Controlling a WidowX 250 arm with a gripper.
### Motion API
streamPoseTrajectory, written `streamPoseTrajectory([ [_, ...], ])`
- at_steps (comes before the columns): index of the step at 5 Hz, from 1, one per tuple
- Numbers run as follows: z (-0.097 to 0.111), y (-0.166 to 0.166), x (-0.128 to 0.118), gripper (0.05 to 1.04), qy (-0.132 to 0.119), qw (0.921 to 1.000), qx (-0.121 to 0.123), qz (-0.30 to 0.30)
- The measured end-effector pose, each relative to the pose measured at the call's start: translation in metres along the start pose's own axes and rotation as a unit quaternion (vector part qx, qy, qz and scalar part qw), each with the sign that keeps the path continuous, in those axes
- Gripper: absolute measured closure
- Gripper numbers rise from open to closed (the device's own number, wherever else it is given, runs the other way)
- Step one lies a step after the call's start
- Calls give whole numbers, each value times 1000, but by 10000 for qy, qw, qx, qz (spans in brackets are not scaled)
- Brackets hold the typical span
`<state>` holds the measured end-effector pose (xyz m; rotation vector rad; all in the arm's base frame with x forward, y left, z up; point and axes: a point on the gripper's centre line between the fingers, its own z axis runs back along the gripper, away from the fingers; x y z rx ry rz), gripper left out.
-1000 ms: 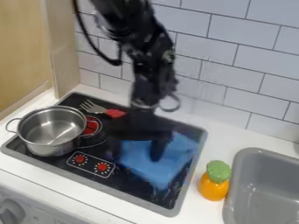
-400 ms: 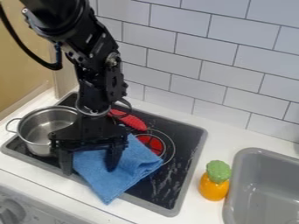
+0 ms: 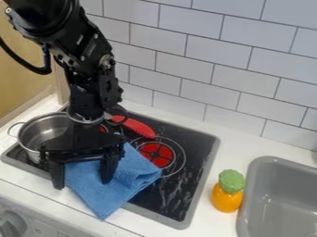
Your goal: Move the towel in the middle burner
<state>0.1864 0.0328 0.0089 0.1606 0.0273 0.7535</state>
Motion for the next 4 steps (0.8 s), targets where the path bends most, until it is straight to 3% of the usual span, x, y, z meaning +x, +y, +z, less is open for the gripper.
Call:
streamPoseTrajectory([
  [2,23,-3,-2,84,-77,9993,-354,89],
  [4,69,-6,10,84,-551,9953,-790,38],
])
